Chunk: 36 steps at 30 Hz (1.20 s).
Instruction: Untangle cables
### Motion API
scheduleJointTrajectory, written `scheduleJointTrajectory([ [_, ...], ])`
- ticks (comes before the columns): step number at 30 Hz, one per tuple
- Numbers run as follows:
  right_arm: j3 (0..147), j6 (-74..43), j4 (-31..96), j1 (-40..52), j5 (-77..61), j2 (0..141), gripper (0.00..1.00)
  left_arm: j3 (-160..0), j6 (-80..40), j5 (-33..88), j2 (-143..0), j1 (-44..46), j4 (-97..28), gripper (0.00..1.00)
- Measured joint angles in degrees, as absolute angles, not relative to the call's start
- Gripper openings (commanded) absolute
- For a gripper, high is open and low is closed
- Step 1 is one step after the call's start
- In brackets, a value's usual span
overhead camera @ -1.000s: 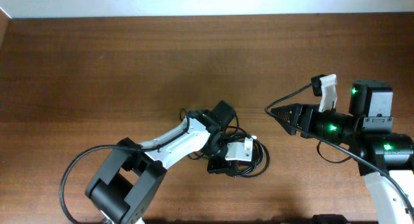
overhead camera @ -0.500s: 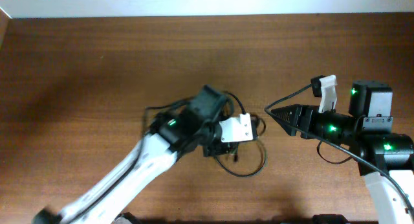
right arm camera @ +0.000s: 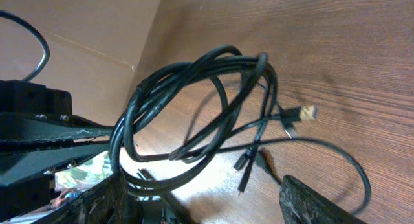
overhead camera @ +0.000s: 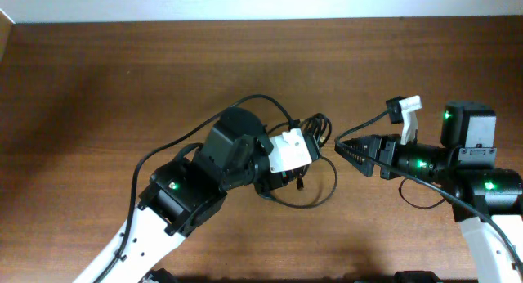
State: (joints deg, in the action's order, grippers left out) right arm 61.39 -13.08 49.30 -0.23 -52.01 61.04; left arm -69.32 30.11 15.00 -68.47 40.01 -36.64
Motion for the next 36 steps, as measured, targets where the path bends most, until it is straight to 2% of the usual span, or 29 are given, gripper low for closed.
scheduleJointTrajectory([
  [13,61.39,-13.06,48.62,-0.23,-56.14,61.04,0.73,-69.32,29.89,21.74,-69.67,40.01,-33.71,0.00],
  [16,61.39,-13.08,48.64,-0.05,-57.60,61.04,0.70,-69.32,29.63,21.89,-70.41,40.01,-32.84,0.00],
  [22,61.39,-10.96,45.80,5.65,-58.59,61.04,0.69,-69.32,19.97,19.14,-70.41,40.01,-24.60,0.00],
  [29,61.39,-7.42,37.69,10.55,-58.61,61.04,0.69,-69.32,13.39,22.70,-70.41,40.01,-23.68,0.00],
  [30,61.39,-7.27,37.47,10.55,-58.63,61.04,0.66,-69.32,13.13,23.24,-70.41,40.01,-23.70,0.00],
  [32,61.39,-7.07,37.39,10.55,-58.61,61.04,0.50,-69.32,12.38,23.94,-70.41,40.01,-23.57,0.00],
  [35,61.39,-6.81,37.47,10.55,-58.67,61.04,0.12,-69.32,11.64,24.67,-70.41,40.18,-22.28,0.00],
  [36,61.39,-6.55,37.89,10.55,-58.74,61.04,0.04,-69.32,11.27,24.67,-70.41,40.21,-21.54,0.00],
])
